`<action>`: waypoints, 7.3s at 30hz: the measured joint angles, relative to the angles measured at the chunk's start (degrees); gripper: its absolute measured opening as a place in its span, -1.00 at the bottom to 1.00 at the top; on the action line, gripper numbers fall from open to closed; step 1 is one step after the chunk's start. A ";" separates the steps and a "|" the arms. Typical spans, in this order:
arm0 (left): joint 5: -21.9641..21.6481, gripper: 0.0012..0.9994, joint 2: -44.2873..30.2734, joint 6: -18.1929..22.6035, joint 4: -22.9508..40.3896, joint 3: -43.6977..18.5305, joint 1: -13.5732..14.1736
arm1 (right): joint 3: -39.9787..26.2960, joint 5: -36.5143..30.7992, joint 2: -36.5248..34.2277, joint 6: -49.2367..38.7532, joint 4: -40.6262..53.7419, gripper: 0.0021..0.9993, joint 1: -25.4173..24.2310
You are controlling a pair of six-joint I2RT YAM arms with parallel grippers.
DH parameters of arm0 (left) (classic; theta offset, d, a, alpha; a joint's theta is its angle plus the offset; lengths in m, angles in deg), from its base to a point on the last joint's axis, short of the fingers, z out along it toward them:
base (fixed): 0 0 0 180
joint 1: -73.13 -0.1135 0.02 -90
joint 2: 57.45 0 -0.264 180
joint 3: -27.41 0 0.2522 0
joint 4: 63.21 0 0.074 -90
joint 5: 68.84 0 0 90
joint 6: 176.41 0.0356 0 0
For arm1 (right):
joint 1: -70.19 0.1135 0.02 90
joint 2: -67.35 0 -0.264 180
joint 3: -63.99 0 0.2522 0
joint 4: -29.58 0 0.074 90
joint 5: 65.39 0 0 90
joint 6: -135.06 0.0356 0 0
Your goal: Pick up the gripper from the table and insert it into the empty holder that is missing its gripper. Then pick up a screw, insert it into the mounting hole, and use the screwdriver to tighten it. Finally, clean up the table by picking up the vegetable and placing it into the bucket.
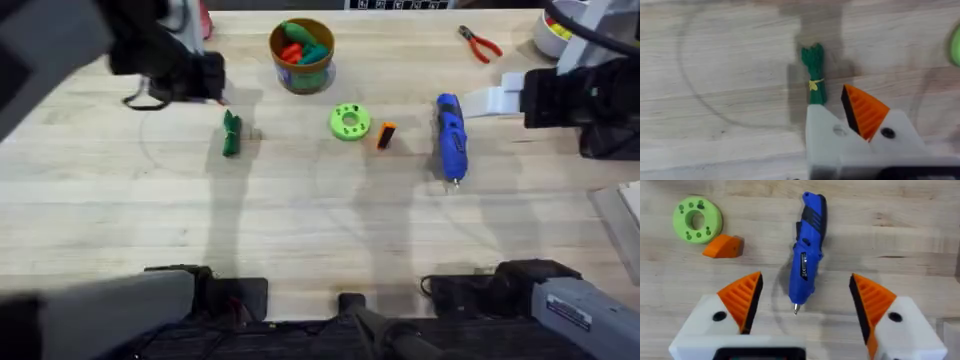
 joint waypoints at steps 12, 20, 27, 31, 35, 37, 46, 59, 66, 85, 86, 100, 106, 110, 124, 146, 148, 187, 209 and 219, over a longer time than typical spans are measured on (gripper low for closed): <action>-0.12 -0.14 8.58 0.04 2.21 -0.15 0.01 | 0.00 0.00 0.00 0.00 0.00 0.99 0.00; -0.18 0.97 11.04 -0.17 3.07 -0.15 -0.01 | 0.00 0.00 0.00 0.00 0.02 0.99 0.00; -0.17 0.97 21.71 -0.17 4.44 -0.15 -0.01 | 0.00 0.00 0.00 0.00 0.02 0.99 0.00; -0.17 0.97 25.66 -0.17 3.62 -0.15 -0.01 | 0.00 0.00 0.00 0.00 0.00 0.99 0.00; 0.27 0.97 29.48 -0.17 2.85 -0.15 -0.01 | 0.00 0.00 0.00 0.00 0.00 0.99 0.00; 0.98 0.97 31.59 -0.17 3.62 -0.15 -0.01 | 0.00 0.00 0.00 0.00 0.00 0.99 0.00; 1.23 0.97 38.24 -0.17 6.06 -0.15 -0.01 | 0.00 0.00 0.00 0.00 0.02 0.99 0.00; 4.28 0.97 35.96 3.06 -2.98 0.80 -0.01 | 0.00 0.00 0.00 0.00 0.00 0.99 0.00; 7.33 0.97 44.97 4.40 -23.43 17.50 -0.01 | 0.00 0.00 0.00 0.00 0.00 0.99 0.00; 16.31 0.97 77.81 4.81 -54.44 60.50 -0.01 | 0.00 0.00 0.00 0.00 0.01 0.99 0.00; 16.82 0.97 78.57 4.81 -54.58 61.16 -0.01 | 0.00 0.00 0.00 0.00 0.00 0.99 0.00; 40.97 0.97 83.55 4.57 -64.90 67.82 0.38 | 0.00 0.00 0.00 0.00 0.00 0.99 0.00; 48.20 0.97 83.55 -2.74 -65.33 67.82 0.56 | 0.00 0.00 0.00 0.00 0.00 0.99 0.00; 49.77 0.97 83.53 -6.11 -63.97 67.82 1.97 | 0.00 0.00 0.00 0.00 0.01 0.99 0.00; 55.20 0.97 83.53 -8.51 -54.74 67.82 4.12 | 0.00 0.00 0.00 0.00 0.00 0.99 0.00; 70.57 0.97 83.55 7.13 -44.39 67.80 -0.01 | 0.00 0.00 0.00 0.00 0.00 0.99 0.00; 70.63 0.97 83.55 7.42 -44.41 67.80 -0.01 | 0.00 0.00 0.00 0.00 0.02 0.99 0.00; 61.25 0.97 83.55 -0.20 -46.47 67.80 -0.01 | 0.00 0.00 0.00 0.00 0.02 0.99 0.00; 61.25 0.97 83.55 -0.20 -46.47 67.80 -0.01 | 0.00 0.00 0.00 0.00 0.02 0.99 0.00; 61.25 0.97 83.55 -0.20 -46.47 67.80 -0.01 | 0.00 0.00 -0.02 0.00 0.02 0.99 0.00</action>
